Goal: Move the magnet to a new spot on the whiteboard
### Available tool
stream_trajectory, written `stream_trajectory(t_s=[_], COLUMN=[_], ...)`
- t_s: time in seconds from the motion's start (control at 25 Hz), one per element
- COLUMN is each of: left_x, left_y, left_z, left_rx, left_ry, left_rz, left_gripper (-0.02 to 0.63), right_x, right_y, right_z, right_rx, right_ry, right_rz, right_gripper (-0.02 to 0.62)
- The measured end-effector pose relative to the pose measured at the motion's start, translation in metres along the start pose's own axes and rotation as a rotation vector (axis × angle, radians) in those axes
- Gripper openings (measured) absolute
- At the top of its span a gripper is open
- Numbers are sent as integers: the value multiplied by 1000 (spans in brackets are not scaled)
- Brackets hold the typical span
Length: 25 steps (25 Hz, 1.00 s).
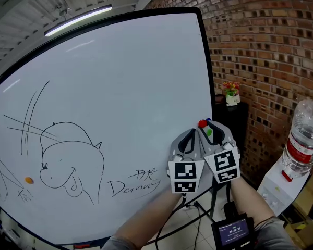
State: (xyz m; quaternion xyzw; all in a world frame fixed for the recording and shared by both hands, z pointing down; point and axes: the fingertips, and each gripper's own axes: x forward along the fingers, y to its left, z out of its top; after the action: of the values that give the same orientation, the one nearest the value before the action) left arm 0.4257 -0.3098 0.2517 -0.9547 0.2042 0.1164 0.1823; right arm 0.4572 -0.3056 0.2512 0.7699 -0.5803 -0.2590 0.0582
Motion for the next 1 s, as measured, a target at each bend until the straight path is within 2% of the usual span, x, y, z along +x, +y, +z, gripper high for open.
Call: stream_trajectory(t_s=[0.24,0.56,1.0], left_x=[22,33,30], left_y=[-9,-13,-9], left_z=[14,17,17], left_rx=[-3,-25,-27], left_ry=[-28,-30,-30], left_rz=[-13,-26,-26], left_gripper=[0,0,0], right_x=[15,29,34], right_y=[-29,-46,-42], right_z=[-2,-4,-6], right_rx=[58,228,273], right_ry=[-26,-95,-118], right_rz=[-12,27,89], right_gripper=[124,126,132])
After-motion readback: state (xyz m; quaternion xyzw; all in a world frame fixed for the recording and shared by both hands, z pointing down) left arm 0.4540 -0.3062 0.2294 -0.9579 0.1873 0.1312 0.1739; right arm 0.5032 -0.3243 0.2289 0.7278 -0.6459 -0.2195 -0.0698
